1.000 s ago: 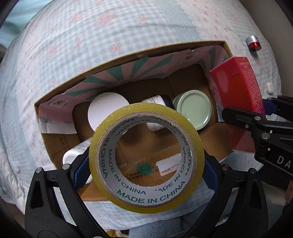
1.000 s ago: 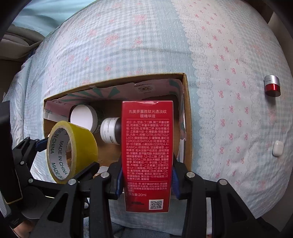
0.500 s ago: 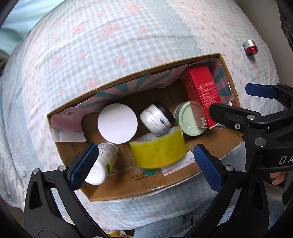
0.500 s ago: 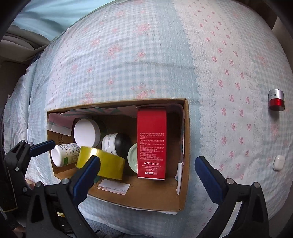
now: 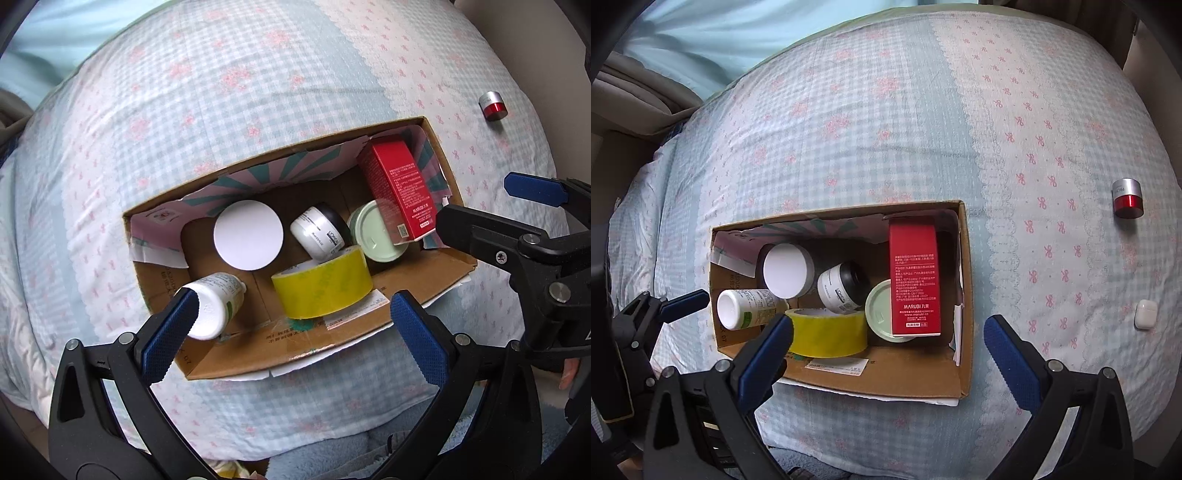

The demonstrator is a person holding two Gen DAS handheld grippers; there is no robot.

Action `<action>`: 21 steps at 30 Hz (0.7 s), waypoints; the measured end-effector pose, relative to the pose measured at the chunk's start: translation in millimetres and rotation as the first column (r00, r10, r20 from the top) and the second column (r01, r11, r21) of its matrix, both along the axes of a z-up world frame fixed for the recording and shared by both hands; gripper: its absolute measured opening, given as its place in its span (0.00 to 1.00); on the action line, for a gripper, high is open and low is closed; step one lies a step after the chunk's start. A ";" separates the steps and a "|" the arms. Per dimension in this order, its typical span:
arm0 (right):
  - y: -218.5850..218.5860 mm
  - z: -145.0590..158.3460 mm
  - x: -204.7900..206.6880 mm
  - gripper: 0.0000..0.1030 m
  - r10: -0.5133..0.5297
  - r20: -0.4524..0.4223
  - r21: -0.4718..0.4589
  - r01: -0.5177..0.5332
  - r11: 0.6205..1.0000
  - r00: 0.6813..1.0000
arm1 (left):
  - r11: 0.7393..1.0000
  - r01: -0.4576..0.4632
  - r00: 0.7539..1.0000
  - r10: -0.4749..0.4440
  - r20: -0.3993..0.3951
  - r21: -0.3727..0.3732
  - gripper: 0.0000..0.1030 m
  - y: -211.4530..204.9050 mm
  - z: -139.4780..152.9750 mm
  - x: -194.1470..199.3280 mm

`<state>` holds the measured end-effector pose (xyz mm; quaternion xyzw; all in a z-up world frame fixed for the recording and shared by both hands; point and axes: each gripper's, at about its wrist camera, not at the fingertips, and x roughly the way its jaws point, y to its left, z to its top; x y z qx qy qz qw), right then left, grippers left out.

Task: Organize rigid objects
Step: 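Move both tools back toward the silver-red jar and white earbud case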

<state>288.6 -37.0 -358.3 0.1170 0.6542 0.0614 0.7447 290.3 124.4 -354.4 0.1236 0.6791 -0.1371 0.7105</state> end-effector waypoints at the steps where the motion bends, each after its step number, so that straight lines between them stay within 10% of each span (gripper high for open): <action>1: 1.0 5.2 -2.8 1.00 -0.002 0.012 0.000 0.002 1.000 1.000 | 1.000 -0.003 1.000 0.003 0.011 -0.004 1.00 1.8 4.9 -2.7; 21: 30.7 116.9 -94.9 1.00 -0.050 0.226 -0.097 0.073 0.993 0.973 | 0.990 0.035 0.973 -0.003 0.229 -0.136 1.00 36.0 115.5 -63.9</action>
